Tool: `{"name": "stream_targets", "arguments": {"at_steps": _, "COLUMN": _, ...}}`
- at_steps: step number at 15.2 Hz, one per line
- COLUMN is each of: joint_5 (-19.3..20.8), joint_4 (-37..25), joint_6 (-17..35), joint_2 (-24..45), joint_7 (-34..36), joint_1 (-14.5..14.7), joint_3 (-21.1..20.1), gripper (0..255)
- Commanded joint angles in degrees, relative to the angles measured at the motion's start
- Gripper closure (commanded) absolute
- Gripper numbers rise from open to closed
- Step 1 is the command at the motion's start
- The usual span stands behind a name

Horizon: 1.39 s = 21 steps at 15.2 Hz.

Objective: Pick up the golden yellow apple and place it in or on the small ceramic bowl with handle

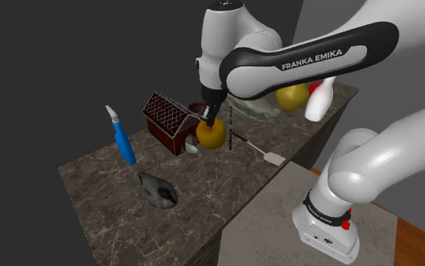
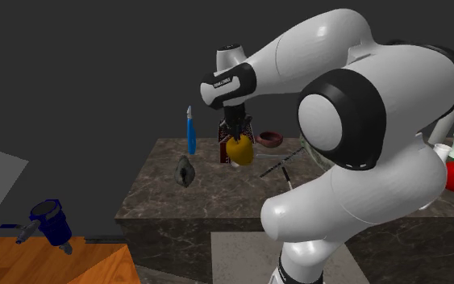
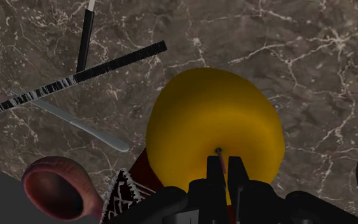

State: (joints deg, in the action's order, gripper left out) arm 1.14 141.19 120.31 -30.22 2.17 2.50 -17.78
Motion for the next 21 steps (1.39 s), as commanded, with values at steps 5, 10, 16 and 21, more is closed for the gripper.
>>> {"name": "stream_targets", "arguments": {"at_steps": 5, "joint_5": -0.06, "joint_4": -4.22, "joint_6": -4.9, "joint_2": -0.71, "joint_7": -0.72, "joint_1": -0.03, "joint_3": 0.54, "gripper": 255}}
{"name": "stream_targets", "arguments": {"at_steps": 10, "joint_5": -0.03, "joint_4": -7.83, "joint_6": -8.76, "joint_2": -1.0, "joint_7": -1.27, "joint_1": -0.13, "joint_3": 0.93, "gripper": 255}}
{"name": "stream_targets", "arguments": {"at_steps": 16, "joint_5": 2.42, "joint_4": -14.87, "joint_6": -8.92, "joint_2": 5.55, "joint_7": -6.11, "joint_1": -3.1, "joint_3": 4.46, "gripper": 255}}
{"name": "stream_targets", "arguments": {"at_steps": 21, "joint_5": 4.15, "joint_4": -23.01, "joint_6": -9.38, "joint_2": 12.89, "joint_7": -10.55, "joint_1": -5.55, "joint_3": 7.42, "gripper": 255}}
